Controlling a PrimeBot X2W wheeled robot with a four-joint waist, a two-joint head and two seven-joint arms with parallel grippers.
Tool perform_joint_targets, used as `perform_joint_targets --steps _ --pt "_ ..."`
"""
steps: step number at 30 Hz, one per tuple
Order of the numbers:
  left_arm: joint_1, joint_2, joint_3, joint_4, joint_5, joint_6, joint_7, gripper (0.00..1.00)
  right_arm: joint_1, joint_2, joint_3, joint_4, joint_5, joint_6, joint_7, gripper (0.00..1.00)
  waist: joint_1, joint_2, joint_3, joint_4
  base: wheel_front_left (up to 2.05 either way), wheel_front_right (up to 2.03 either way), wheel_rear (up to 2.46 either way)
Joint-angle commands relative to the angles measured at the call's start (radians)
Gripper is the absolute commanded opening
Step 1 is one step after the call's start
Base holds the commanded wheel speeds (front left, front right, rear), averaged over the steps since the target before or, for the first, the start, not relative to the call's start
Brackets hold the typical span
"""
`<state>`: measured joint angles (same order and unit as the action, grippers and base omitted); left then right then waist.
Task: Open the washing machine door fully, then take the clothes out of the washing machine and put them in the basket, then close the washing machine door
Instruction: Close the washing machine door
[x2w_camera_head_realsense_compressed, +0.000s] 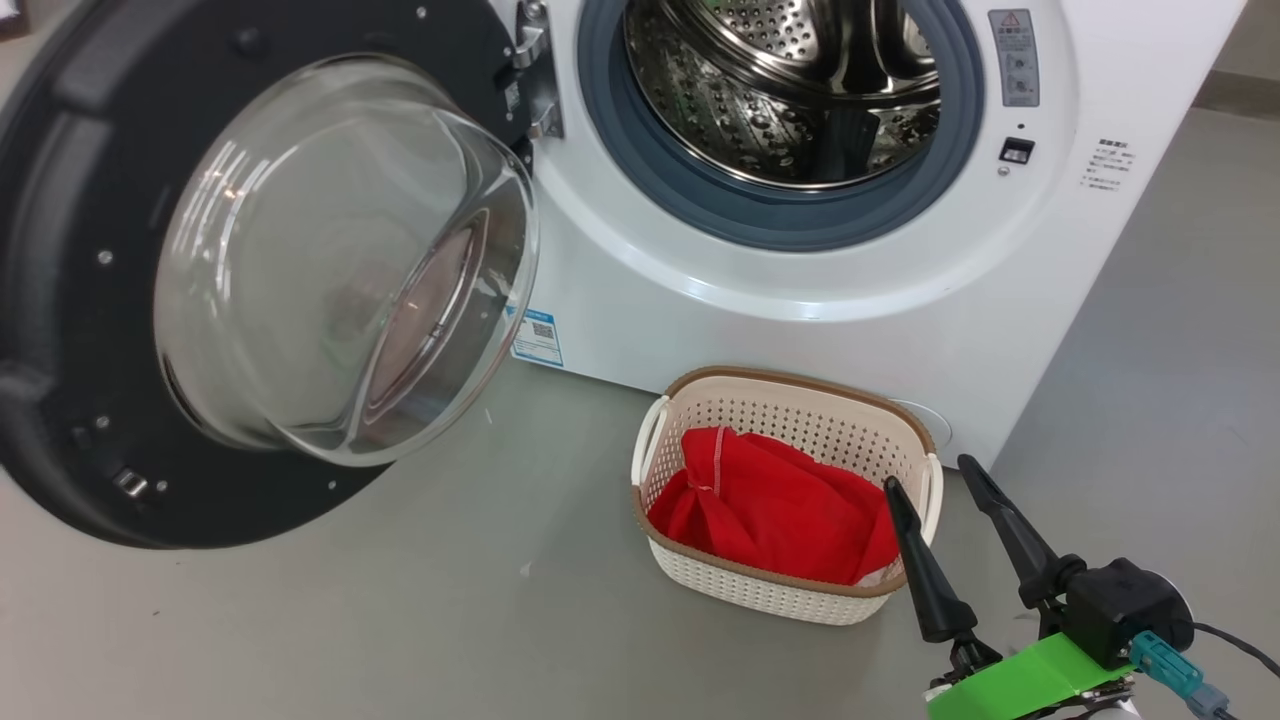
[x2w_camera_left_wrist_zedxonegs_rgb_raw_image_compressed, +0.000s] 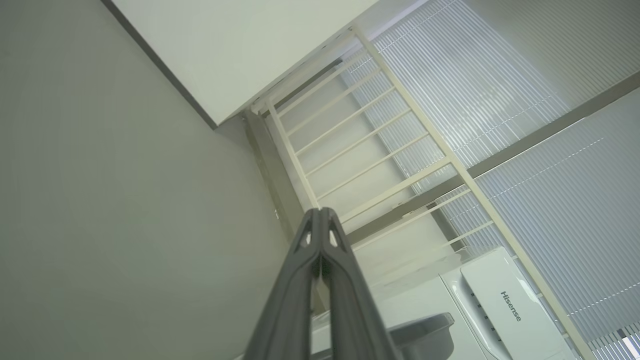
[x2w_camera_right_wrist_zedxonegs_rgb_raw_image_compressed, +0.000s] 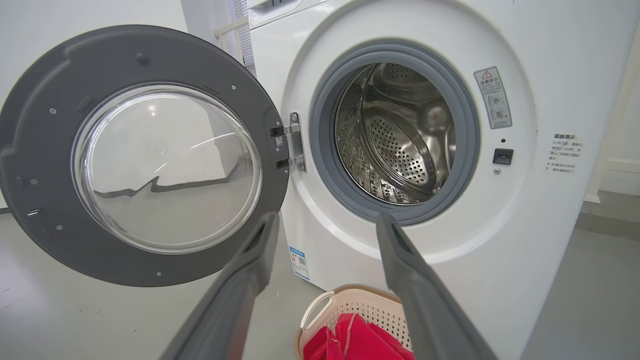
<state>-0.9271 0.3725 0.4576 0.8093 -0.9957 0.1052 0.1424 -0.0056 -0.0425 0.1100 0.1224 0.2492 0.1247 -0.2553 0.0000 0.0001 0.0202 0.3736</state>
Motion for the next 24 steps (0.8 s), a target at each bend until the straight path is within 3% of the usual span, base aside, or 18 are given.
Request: perform_joint_targets --steps 1,7,15,24 --pt "-0.047 0.072 0.008 0.032 -0.009 0.021 0.041 0.00 -0.041 -0.008 0.025 -0.024 -0.001 0.006 -0.006 1.00 0.0000 -0.0001 0.009 -0.012 0.00 0.00 0.00" --pt "-0.084 0.100 -0.034 0.161 -0.019 -0.001 0.195 0.00 -0.046 -0.008 0.028 -0.024 -0.007 0.006 -0.006 1.00 0.0000 -0.0001 0.015 -0.031 0.00 0.00 0.00" --pt "-0.082 0.107 -0.073 0.237 -0.011 -0.051 0.264 0.00 -0.044 -0.008 0.000 -0.060 -0.018 0.006 -0.006 1.00 0.0000 -0.0001 0.021 -0.033 0.00 0.00 0.00" --pt "-0.098 0.066 -0.098 0.267 -0.031 -0.128 0.336 0.00 -0.036 -0.008 -0.036 -0.105 -0.057 0.006 -0.006 1.00 0.0000 -0.0001 0.035 -0.013 0.00 0.00 0.00"
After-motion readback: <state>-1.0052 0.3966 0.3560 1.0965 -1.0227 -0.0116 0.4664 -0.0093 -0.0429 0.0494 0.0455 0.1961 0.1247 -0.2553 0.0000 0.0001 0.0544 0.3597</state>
